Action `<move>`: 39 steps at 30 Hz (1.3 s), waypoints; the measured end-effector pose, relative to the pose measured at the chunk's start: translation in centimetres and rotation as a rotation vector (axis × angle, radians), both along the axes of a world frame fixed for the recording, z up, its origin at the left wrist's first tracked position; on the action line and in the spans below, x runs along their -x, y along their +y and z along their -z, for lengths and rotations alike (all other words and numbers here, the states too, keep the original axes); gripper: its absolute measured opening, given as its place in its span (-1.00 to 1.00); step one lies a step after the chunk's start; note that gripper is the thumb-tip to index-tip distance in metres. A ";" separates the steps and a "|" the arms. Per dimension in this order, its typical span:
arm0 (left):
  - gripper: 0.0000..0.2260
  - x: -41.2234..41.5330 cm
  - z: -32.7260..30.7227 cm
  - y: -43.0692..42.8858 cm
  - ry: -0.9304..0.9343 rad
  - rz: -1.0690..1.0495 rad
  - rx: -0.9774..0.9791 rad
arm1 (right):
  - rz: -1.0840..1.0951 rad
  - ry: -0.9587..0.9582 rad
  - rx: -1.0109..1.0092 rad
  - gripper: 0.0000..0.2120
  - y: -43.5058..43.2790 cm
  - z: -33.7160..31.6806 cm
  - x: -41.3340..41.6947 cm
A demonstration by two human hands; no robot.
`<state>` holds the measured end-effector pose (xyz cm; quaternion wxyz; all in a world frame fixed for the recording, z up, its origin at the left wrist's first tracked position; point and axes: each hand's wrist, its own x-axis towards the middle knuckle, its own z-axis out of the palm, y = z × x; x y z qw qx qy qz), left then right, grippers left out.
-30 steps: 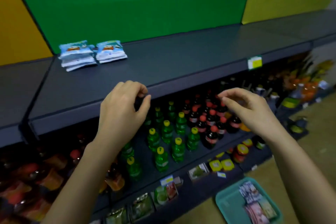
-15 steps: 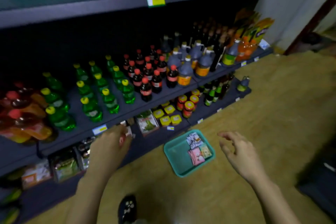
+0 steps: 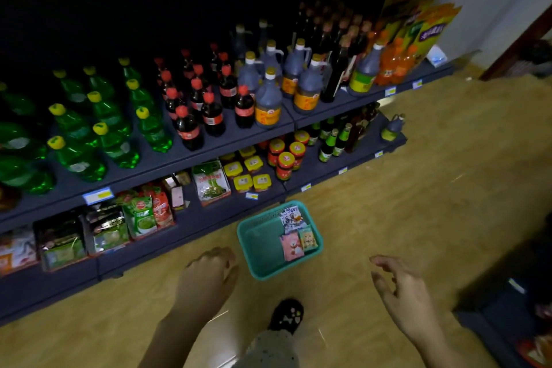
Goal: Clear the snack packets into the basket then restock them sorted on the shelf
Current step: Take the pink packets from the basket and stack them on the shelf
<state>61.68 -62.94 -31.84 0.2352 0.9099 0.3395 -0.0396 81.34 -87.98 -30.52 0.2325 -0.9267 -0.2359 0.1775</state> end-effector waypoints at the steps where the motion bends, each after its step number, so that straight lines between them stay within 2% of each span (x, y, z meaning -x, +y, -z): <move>1: -0.80 -1.2 0.5 -0.2 0.019 -0.007 0.010 | -0.002 0.010 0.012 -0.79 -0.1 0.4 -1.4; 6: -0.78 -6.4 1.9 -0.3 0.068 -0.089 0.004 | -0.101 0.038 0.051 -0.77 1.6 1.9 -8.5; 10: -0.78 -8.8 2.6 -0.1 0.066 -0.249 0.014 | -0.214 0.052 0.077 -0.75 4.4 3.5 -12.9; 13: -0.79 -9.9 4.1 -0.3 0.059 -0.404 -0.024 | -0.342 0.070 0.125 -0.75 6.8 6.4 -15.3; 17: -0.80 -11.0 9.3 -0.9 0.129 -0.492 0.038 | -0.461 0.162 0.222 -0.73 9.5 12.8 -17.0; 23: -0.81 -14.0 23.1 0.1 0.188 -0.472 0.110 | -0.521 0.260 0.277 -0.74 13.2 27.7 -18.0; 27: -0.79 -16.1 35.1 1.2 0.246 -0.401 0.118 | -0.529 0.294 0.320 -0.80 14.8 40.6 -18.3; 31: -0.80 -17.9 49.0 2.6 0.278 -0.360 0.120 | -0.539 0.239 0.370 -0.87 15.9 55.1 -18.4; 35: -0.82 -19.6 61.2 3.7 0.233 -0.360 0.178 | -0.447 0.246 0.315 -0.64 16.6 67.1 -18.8; 39: -0.85 -21.1 70.8 4.7 0.161 -0.385 0.229 | -0.343 0.187 0.142 -0.48 16.9 74.4 -18.5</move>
